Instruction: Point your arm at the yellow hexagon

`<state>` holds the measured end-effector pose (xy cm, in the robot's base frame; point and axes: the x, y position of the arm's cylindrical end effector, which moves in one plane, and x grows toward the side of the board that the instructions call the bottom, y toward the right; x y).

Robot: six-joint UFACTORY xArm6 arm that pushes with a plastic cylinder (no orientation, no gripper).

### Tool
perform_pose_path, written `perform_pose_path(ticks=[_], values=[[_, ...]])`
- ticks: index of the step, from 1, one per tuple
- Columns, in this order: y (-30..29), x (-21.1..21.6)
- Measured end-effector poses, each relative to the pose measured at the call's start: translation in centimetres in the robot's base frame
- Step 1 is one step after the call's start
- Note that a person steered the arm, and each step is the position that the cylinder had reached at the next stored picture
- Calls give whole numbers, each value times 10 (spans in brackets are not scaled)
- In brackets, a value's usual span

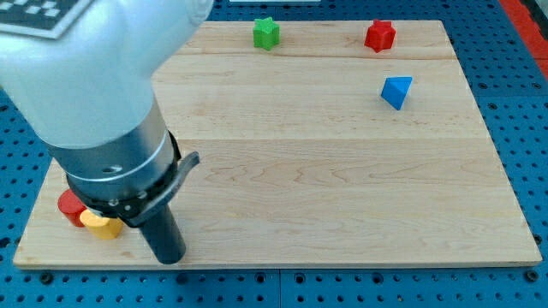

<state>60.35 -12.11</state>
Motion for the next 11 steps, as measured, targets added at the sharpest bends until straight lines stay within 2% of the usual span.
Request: perform_pose_path(ticks=[2, 3, 4, 5, 6, 8, 9, 11], values=[[-17, -22], [3, -26], [48, -75], [47, -142], [23, -207], [-73, -280], [-113, -273], [-119, -240]])
